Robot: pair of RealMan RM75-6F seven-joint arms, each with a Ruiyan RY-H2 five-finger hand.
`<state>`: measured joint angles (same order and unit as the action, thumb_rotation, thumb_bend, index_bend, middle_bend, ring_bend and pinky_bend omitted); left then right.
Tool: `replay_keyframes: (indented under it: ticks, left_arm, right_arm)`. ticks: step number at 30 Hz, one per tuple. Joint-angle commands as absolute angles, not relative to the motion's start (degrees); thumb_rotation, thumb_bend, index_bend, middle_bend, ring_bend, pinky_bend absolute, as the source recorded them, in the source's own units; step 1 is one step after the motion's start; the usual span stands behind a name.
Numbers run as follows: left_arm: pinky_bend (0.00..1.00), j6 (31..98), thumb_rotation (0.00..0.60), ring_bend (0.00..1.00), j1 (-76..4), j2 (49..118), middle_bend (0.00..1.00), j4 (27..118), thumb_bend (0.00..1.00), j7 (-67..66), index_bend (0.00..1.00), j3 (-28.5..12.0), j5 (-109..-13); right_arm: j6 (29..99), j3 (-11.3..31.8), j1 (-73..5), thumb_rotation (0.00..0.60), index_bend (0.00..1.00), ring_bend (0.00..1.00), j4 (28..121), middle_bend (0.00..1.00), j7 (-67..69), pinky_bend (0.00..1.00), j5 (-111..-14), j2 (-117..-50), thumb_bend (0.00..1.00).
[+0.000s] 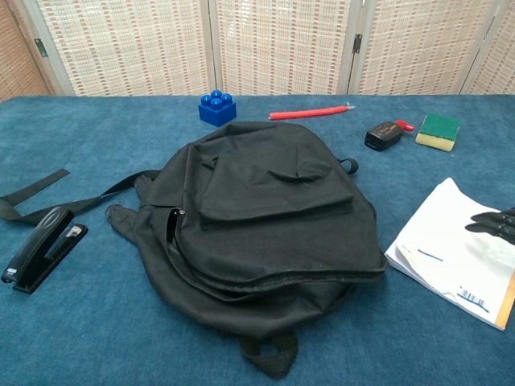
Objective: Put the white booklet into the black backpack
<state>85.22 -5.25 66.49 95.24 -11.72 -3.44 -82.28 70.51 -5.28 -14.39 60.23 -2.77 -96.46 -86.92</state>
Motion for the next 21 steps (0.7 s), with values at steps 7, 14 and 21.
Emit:
replay_keyframes:
  ticks: [7,14,21]
  left_arm:
    - [0.0,84.8,0.6,0.1,-5.4,66.4,0.07,95.7,0.13,-12.0,0.03,-3.4,-82.1]
    - [0.0,84.7,0.6,0.1,-5.4,66.4,0.07,95.7,0.13,-12.0,0.03,-3.3,-82.0]
    - [0.0,84.7,0.6,0.1,-5.4,66.5,0.07,95.5,0.14,-12.0,0.03,-3.4,-81.8]
  right_arm:
    - [70.0,-5.8,-14.9,0.58,0.01,0.06,57.5,0.06,-1.4,0.0,-96.2,-88.2,0.47]
    - [69.8,-5.7,-15.2,0.581,0.01,0.06,56.5,0.06,-1.0,0.0,-95.7,-88.6,0.46]
    - [69.2,-5.6,-16.0,0.581,0.01,0.06,56.0,0.06,-1.1,0.0,-95.5,-89.1,0.46]
